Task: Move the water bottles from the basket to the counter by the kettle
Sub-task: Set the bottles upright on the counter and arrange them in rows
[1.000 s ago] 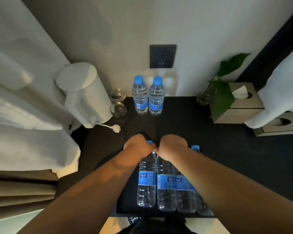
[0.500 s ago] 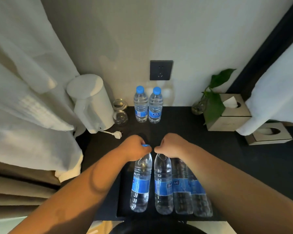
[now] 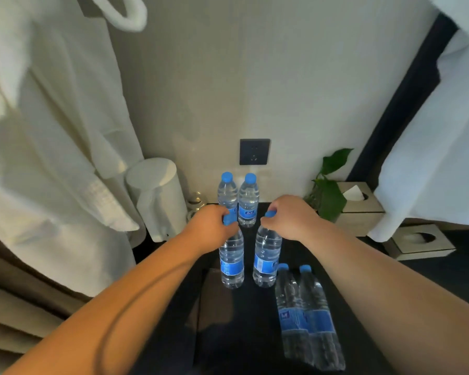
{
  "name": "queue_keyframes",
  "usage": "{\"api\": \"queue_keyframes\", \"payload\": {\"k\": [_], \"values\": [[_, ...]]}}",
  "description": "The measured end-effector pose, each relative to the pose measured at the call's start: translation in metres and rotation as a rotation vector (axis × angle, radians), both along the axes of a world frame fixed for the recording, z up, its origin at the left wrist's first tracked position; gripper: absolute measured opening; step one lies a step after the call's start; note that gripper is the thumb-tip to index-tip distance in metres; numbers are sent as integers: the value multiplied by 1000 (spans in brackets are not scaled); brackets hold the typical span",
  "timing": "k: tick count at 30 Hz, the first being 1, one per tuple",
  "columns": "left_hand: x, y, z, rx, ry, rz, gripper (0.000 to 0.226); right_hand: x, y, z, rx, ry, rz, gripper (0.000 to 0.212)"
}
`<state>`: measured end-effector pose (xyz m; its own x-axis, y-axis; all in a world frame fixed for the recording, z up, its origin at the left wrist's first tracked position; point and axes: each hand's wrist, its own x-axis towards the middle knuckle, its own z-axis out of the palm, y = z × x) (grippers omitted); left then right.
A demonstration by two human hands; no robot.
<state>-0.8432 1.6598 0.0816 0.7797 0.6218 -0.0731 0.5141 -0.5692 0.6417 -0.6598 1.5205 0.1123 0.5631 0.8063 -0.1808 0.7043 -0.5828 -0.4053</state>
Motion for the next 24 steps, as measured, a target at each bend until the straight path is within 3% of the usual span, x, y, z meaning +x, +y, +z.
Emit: {"api": "queue_keyframes", "payload": {"k": [12, 24], "values": [[26, 24, 16, 141, -17, 103, 18, 40, 35, 0, 214, 15, -143, 14], [32, 40, -6, 191, -10, 159, 20, 67, 68, -33, 197, -27, -86, 12]]}}
